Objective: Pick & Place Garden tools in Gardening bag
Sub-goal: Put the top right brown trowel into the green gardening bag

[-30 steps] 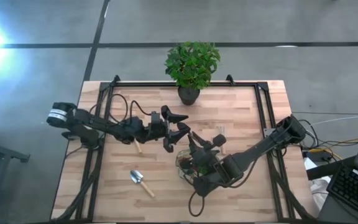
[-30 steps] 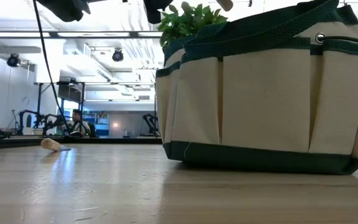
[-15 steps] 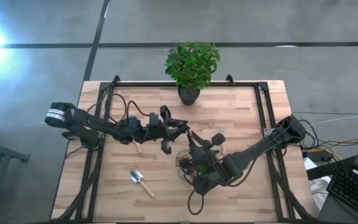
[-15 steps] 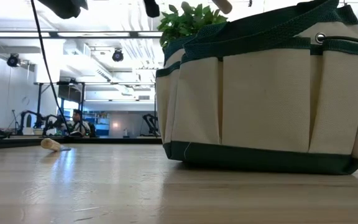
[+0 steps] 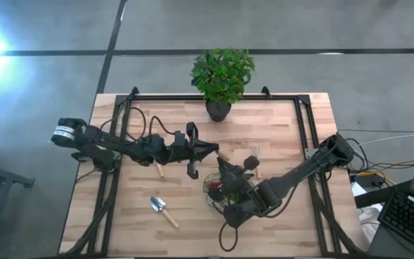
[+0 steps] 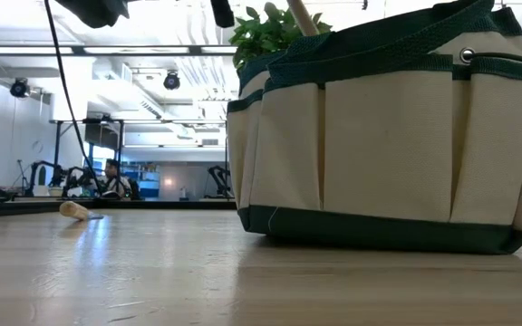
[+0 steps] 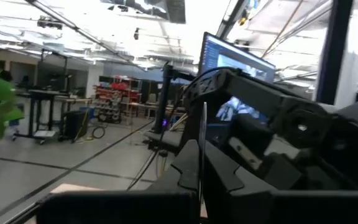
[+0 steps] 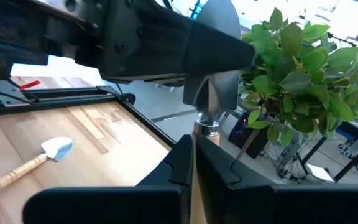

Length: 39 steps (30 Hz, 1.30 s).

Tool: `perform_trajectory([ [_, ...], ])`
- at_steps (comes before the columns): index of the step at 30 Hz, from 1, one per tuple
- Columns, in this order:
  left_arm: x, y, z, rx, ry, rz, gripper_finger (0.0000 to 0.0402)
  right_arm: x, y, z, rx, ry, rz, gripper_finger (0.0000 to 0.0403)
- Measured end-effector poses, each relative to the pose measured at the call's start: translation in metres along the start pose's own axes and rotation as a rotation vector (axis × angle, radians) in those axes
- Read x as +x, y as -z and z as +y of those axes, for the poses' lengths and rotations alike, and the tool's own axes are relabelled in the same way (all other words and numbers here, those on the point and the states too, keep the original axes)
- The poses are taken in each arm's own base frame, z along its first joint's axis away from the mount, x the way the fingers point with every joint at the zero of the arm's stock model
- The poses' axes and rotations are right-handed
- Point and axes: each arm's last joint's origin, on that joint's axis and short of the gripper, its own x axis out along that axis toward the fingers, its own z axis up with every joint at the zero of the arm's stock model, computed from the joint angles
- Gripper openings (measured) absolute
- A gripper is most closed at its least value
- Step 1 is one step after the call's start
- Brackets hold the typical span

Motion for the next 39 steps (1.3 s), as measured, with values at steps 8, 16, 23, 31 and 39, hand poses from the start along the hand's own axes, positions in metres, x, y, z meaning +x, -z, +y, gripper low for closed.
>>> perform_trajectory([
  [8, 0.0, 0.0, 0.0, 0.011, 0.004, 0.002, 0.0002, -0.003, 0.0, 0.0, -0.039, -0.008, -0.003, 0.0006],
  [16, 0.0, 0.001, -0.001, 0.026, 0.019, 0.018, 0.0001, -0.041, -0.016, -0.016, 0.001, -0.097, -0.042, 0.0007],
  [23, 0.0, 0.002, -0.003, 0.022, 0.103, 0.033, 0.0001, -0.075, -0.027, -0.038, 0.104, -0.303, -0.004, 0.0008],
  [31, -0.002, 0.008, -0.009, 0.02, 0.312, 0.104, 0.0001, -0.089, 0.003, -0.069, 0.193, -0.311, 0.148, 0.0008],
  [39, -0.01, 0.007, -0.012, 0.017, 0.481, 0.237, 0.0001, -0.098, 0.041, -0.086, 0.32, -0.24, 0.222, 0.0008],
])
